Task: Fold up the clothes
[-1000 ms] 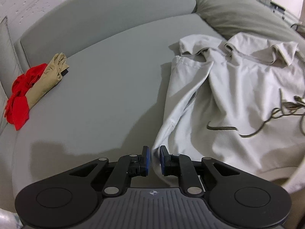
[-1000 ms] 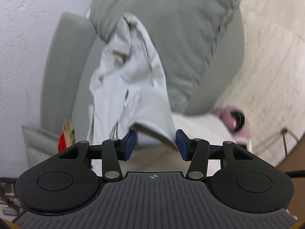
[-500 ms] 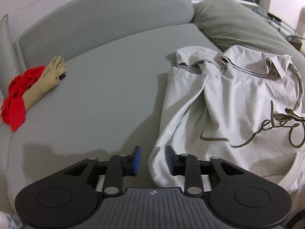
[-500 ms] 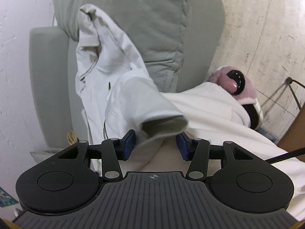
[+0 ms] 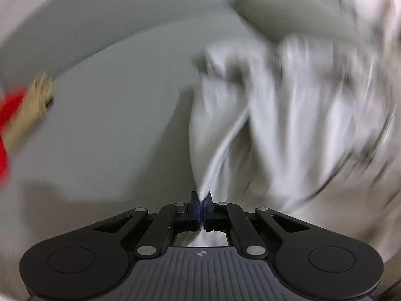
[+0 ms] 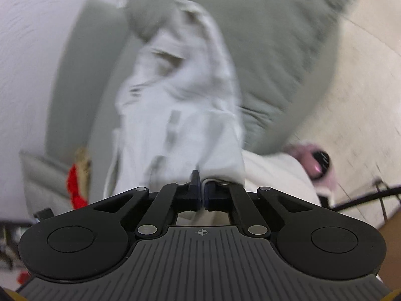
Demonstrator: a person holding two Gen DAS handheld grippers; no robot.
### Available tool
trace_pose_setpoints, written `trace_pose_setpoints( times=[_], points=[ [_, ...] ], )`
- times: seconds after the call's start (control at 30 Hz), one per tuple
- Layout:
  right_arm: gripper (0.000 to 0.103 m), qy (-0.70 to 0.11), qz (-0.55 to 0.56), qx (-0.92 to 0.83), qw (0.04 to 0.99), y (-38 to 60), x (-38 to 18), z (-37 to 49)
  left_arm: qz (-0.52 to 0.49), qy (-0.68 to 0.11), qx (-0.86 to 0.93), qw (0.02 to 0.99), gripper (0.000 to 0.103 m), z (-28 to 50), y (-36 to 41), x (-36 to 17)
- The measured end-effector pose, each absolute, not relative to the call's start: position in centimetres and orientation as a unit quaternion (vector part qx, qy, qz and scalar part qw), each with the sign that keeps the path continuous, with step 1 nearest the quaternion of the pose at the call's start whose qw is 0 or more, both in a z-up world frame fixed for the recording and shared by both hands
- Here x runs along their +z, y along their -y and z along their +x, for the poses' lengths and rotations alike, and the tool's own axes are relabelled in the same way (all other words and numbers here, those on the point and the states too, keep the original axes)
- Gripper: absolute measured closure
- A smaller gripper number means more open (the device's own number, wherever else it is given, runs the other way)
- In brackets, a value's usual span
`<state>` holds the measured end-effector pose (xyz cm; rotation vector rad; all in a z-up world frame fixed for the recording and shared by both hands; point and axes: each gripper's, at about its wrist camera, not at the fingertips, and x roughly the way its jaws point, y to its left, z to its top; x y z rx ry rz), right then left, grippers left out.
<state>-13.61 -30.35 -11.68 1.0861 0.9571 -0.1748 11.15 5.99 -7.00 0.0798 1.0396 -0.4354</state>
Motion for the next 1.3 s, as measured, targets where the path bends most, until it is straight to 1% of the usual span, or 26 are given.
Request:
trace_pose_setpoints(
  times=[0.1,0.17,0.27,0.33,0.37,0.43,0.53,0.6,0.67,0.83,0.93,1.03,1.1,1.17,1.27,1.3],
  points=[
    [0.101,-0.385,0.513,-0.019,0.767,31.1,-7.1,-10.8,-0.169,-0.421,-0.213,0.865,0.102,12.1,-11.2,0.0],
    [0.102,-0.332,0.511,0.019,0.793,31.6,-2.4,-8.4,-0.271,-0.342,-0.219,0.873,0.102,11.8,-14.3,5.2],
    [0.102,-0.211,0.474,0.065,0.853,32.1,7.0,-5.9,-0.383,-0.207,-0.223,0.872,0.102,9.3,-18.2,11.7],
    [0.102,-0.121,0.451,0.085,0.880,32.4,12.7,-5.8,-0.432,-0.115,-0.217,0.868,0.102,6.6,-20.6,15.0],
    [0.102,-0.074,0.446,0.091,0.887,32.7,15.1,-6.2,-0.443,-0.080,-0.209,0.868,0.102,5.2,-21.4,16.1],
    [0.102,-0.019,0.437,0.083,0.895,33.0,18.1,-6.9,-0.443,-0.042,-0.195,0.874,0.103,2.8,-22.4,17.7],
    [0.102,-0.054,0.454,0.089,0.885,33.6,19.7,-5.7,-0.434,-0.006,-0.207,0.877,0.103,-0.5,-23.2,19.6],
    [0.102,-0.033,0.446,0.103,0.889,33.4,21.3,-6.6,-0.422,0.026,-0.215,0.880,0.103,-2.7,-23.3,21.0],
    [0.102,0.006,0.418,0.114,0.901,32.5,22.8,-8.0,-0.412,0.053,-0.212,0.885,0.103,-5.0,-23.2,22.2],
    [0.102,0.016,0.376,0.129,0.917,31.4,25.5,-10.5,-0.407,0.105,-0.223,0.879,0.103,-8.3,-24.1,24.3],
    [0.102,0.037,0.354,0.136,0.925,31.4,27.0,-12.1,-0.400,0.124,-0.225,0.879,0.103,-9.0,-23.9,25.4],
    [0.102,0.037,0.345,0.141,0.927,31.2,27.7,-11.5,-0.375,0.103,-0.198,0.900,0.103,-7.3,-22.9,25.8],
    [0.102,0.015,0.346,0.140,0.928,30.8,27.3,-9.4,-0.370,0.059,-0.180,0.909,0.103,-5.0,-22.9,25.2],
    [0.102,-0.026,0.352,0.132,0.926,30.2,25.6,-5.9,-0.364,0.000,-0.163,0.917,0.103,-1.4,-22.8,23.7],
    [0.102,-0.108,0.351,0.102,0.924,28.8,21.3,1.4,-0.360,-0.097,-0.134,0.918,0.103,5.4,-22.8,20.2],
    [0.102,-0.136,0.354,0.090,0.921,28.5,19.7,4.2,-0.358,-0.118,-0.121,0.918,0.103,7.5,-22.7,19.3]
  ],
)
